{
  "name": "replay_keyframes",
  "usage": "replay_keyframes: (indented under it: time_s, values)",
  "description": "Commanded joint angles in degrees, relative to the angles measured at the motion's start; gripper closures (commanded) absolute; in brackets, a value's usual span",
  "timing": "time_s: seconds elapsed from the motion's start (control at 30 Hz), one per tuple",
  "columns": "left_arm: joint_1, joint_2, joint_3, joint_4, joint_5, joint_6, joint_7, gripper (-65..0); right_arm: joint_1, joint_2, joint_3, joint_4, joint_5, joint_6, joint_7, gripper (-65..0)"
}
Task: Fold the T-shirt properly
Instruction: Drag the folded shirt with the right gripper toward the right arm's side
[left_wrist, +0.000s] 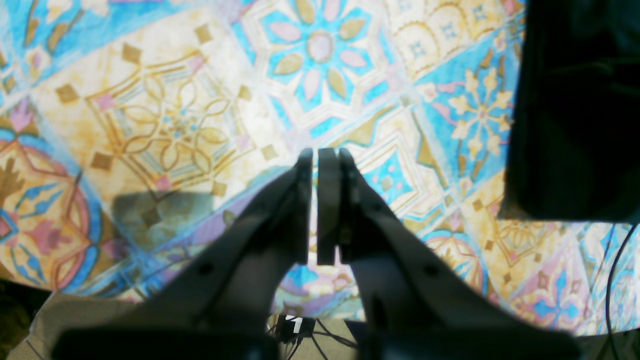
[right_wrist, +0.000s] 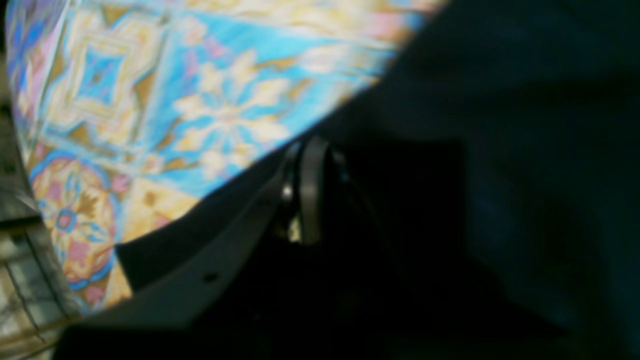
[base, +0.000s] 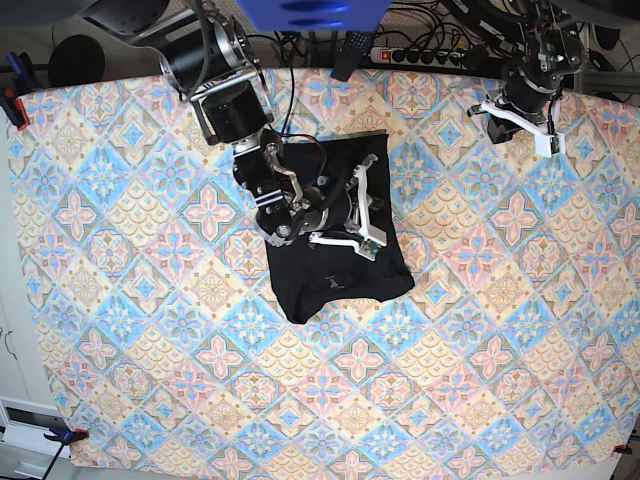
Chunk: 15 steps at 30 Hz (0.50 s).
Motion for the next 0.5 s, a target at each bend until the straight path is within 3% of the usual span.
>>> replay_keyframes:
  time_s: [0.0, 0.07, 0.27, 0.47]
  values:
    - [0.08, -0.63, -0.25, 1.15, -0.57, -0.34, -0.89, -0.4, 1.06, -0.12, 1.43, 0.57, -0.78, -0.49, -0.35, 0.0]
    - [0.08, -0.63, -0.25, 1.15, -0.57, -0.34, -0.89, -0.4, 0.97, 0.49, 3.71, 0.48, -0.87, -0.49, -0.35, 0.0]
    - [0.08, -0.46, -0.25, 3.17, -0.57, -0.34, -0.80, -0.4, 0.89, 6.64, 9.52, 0.66, -0.87, -0.49, -0.35, 0.0]
    - [0.87, -0.46, -0.25, 6.16, -0.57, -0.34, -0.80, -0.4, 0.97, 12.62, 11.28, 0.75, -0.78, -0.49, 0.00, 0.0]
